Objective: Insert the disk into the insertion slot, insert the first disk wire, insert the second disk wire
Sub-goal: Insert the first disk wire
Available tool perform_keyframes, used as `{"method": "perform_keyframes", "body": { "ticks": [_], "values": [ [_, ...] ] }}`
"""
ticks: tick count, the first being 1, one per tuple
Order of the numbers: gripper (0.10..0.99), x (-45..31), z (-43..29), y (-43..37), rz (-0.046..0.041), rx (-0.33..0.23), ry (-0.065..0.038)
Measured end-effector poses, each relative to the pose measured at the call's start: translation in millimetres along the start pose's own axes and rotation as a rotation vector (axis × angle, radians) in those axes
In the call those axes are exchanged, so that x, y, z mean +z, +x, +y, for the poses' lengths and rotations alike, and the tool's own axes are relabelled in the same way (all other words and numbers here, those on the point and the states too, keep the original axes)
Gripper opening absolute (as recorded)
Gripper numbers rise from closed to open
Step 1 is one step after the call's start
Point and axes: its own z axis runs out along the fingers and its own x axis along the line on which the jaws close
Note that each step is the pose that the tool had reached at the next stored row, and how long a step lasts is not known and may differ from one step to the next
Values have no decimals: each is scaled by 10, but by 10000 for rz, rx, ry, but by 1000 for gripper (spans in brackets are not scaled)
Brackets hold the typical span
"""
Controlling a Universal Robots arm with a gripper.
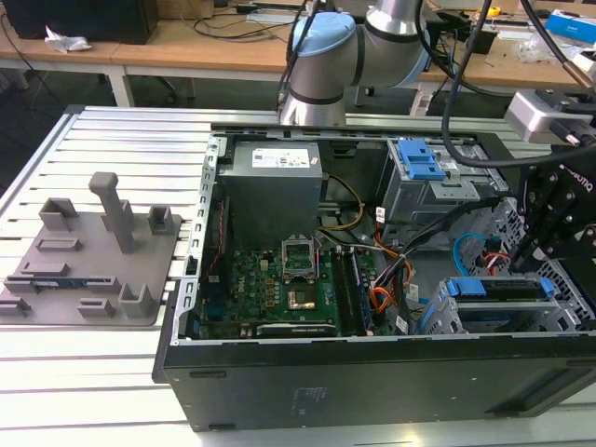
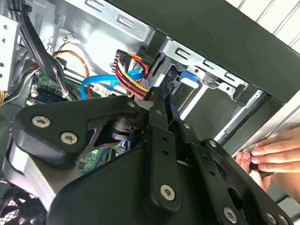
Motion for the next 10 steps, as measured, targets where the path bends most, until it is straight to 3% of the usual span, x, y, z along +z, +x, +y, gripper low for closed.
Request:
{"method": "perform_keyframes", "body": {
  "ticks": [10],
  "values": [
    [165,10,-1,31,-1,1,0]
  ]
}}
